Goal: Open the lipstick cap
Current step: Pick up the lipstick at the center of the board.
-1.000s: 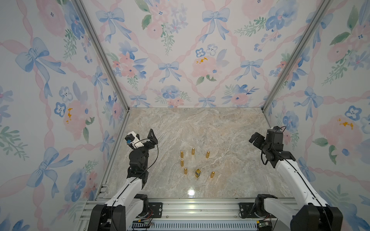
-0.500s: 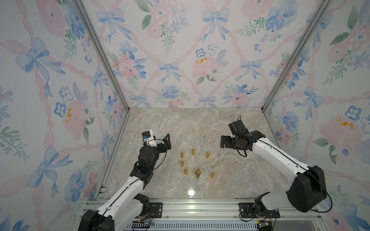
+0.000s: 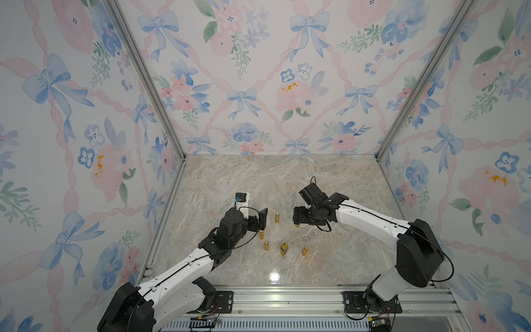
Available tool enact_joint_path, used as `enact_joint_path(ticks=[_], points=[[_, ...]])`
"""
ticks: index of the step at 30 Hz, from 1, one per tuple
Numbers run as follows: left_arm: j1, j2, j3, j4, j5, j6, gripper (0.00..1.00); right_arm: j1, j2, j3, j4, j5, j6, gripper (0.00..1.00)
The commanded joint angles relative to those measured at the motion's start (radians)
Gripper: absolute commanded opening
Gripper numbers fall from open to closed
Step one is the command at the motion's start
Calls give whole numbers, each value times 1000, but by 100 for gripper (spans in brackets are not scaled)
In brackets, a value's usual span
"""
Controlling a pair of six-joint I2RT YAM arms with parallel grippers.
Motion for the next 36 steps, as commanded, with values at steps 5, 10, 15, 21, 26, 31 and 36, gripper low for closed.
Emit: enact_joint_path(ticks=[5, 10, 15, 21, 26, 31, 36], points=[[-14, 36, 26, -35, -46, 26, 98, 21, 128, 40, 33, 22, 9, 70], [-16, 57, 38, -37, -56, 29, 98, 35, 185, 69, 28, 49, -1, 62], [-19, 65, 44, -38, -56, 31, 98, 49, 208, 83, 1, 93, -4, 57], [-22, 74, 50, -38, -58, 28, 98, 52, 208, 87, 1, 107, -15, 47], [-26, 69, 51, -38, -66, 24, 98, 53, 215, 88, -2, 105, -18, 42], [-26, 68, 48, -37, -64, 22, 98, 53, 220, 93, 1, 105, -19, 36], [-27, 70, 52, -37, -70, 21, 98, 53, 226, 96, -1, 109, -18, 31]])
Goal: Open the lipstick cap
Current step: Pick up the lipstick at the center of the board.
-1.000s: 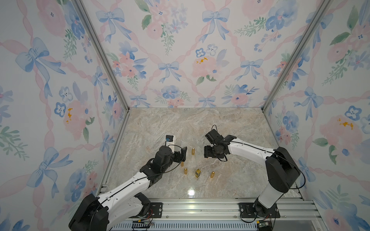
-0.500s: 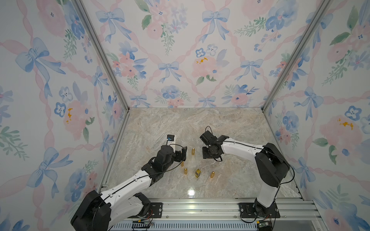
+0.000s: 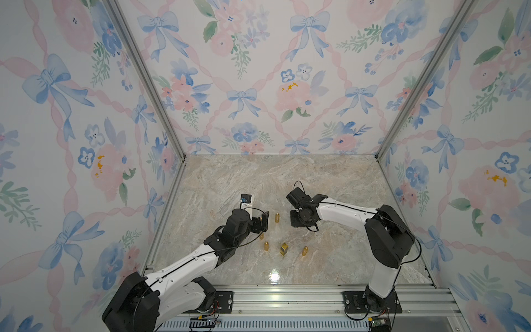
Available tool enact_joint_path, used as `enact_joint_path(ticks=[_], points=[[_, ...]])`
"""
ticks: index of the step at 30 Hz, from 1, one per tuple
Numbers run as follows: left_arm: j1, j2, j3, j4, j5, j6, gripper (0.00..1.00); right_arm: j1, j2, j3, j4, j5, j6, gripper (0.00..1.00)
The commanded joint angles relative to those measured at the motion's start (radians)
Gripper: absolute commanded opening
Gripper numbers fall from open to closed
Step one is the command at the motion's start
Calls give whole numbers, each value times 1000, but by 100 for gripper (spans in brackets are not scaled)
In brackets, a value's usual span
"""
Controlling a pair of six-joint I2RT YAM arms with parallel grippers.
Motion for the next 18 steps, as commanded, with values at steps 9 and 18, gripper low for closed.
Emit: enact_joint_path(ticks=[9, 18], points=[[-5, 17, 35, -13, -14, 10, 98, 13, 13, 32, -41, 31, -38, 23], [-8, 11, 67, -9, -2, 84, 98, -5, -94, 51, -125, -14, -85, 21]])
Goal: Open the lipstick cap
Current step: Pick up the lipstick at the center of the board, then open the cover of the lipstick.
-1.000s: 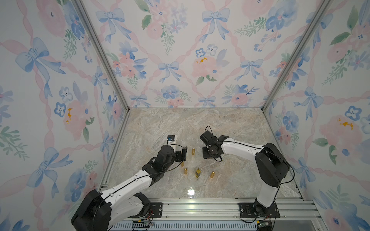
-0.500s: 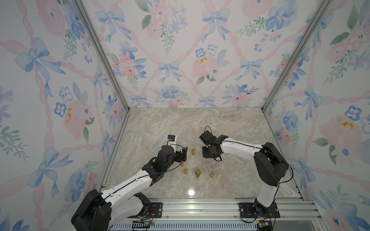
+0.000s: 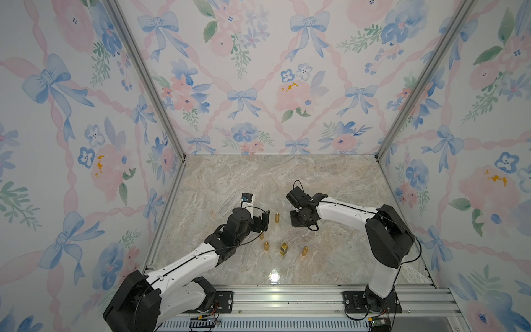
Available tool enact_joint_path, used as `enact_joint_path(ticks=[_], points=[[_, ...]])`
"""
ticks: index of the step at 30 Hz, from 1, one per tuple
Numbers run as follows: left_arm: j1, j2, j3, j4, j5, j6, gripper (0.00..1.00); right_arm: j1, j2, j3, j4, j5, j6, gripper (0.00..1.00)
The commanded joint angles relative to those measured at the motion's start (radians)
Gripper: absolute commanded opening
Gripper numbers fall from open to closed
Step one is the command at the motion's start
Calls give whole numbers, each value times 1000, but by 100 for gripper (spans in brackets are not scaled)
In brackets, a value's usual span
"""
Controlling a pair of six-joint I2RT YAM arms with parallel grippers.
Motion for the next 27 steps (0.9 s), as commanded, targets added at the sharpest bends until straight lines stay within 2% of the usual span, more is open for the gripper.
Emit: enact_joint_path(ticks=[1, 6, 11, 14, 19, 23, 27], points=[[-9, -4, 47, 5, 3, 76, 98, -10, -99, 28, -85, -21, -45, 21], [-19, 23, 93, 40, 67, 183, 98, -72, -214, 36, -166, -126, -104, 21], [-37, 31, 73, 152, 233, 289, 98, -148, -306, 38, -212, -262, -147, 21], [-47, 52, 68, 184, 338, 347, 98, -196, -337, 36, -211, -386, -170, 21], [-89, 127, 98, 188, 458, 438, 86, -268, -368, 43, -193, -550, -186, 21], [-127, 192, 126, 195, 524, 475, 82, -283, -371, 51, -178, -648, -184, 21], [-157, 261, 161, 205, 530, 491, 70, -278, -368, 54, -161, -714, -170, 21]])
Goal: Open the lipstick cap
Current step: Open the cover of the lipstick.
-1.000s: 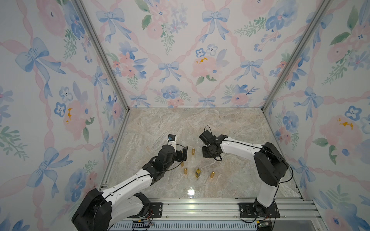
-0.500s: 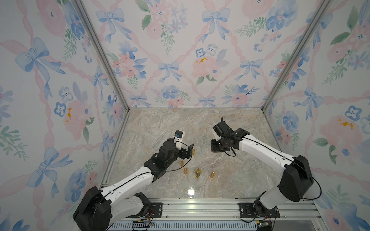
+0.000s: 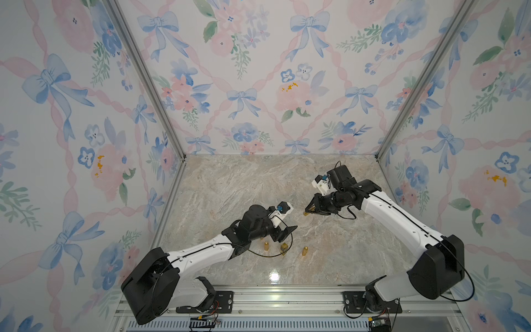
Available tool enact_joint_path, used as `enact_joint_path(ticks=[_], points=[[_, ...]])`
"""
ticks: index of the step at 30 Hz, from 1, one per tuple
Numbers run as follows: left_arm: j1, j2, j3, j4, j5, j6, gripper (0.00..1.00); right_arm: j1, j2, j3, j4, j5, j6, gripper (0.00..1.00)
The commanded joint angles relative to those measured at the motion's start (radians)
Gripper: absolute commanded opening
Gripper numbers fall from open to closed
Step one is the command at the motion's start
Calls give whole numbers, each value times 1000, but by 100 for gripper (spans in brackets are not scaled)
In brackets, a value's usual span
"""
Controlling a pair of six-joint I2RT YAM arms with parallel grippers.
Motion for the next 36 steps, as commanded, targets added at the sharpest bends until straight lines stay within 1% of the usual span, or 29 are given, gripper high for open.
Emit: enact_joint_path(ticks=[1, 3, 7, 10, 14, 18, 20, 23, 27, 29, 30, 31, 33, 35, 36], points=[[-15, 44, 37, 40, 58, 34, 70, 1, -15, 31, 11, -116, 1, 21], [-20, 69, 80, 62, 74, 31, 66, 3, -14, 30, 15, -124, 7, 20], [-24, 105, 100, 84, 72, 24, 51, 6, -17, 24, 30, -139, 16, 20], [-24, 120, 112, 92, 74, 19, 48, 12, -13, 17, 48, -165, 25, 20], [-24, 127, 117, 95, 68, 18, 37, 14, -7, 14, 54, -175, 25, 19], [-24, 134, 112, 98, 62, 8, 30, 15, -3, 12, 58, -179, 25, 18], [-24, 134, 112, 99, 58, 6, 23, 14, 0, 9, 61, -181, 25, 18], [-24, 139, 111, 105, 52, 1, 21, 15, 5, 6, 65, -191, 27, 18], [-24, 142, 111, 108, 29, -8, 13, 16, 4, 4, 72, -193, 27, 18], [-24, 143, 105, 108, 12, -19, 6, 16, -1, 3, 82, -193, 29, 21], [-24, 142, 103, 109, 3, -28, 3, 15, -5, 0, 90, -192, 33, 26], [-24, 138, 98, 110, -7, -40, 0, 14, -12, 0, 101, -192, 39, 33], [-24, 131, 90, 111, -22, -57, 0, 10, -29, -7, 130, -189, 56, 41], [-24, 122, 79, 111, -50, -82, 0, 5, -50, -21, 173, -180, 79, 52], [-24, 116, 75, 110, -53, -89, 0, 3, -61, -29, 195, -174, 91, 54]])
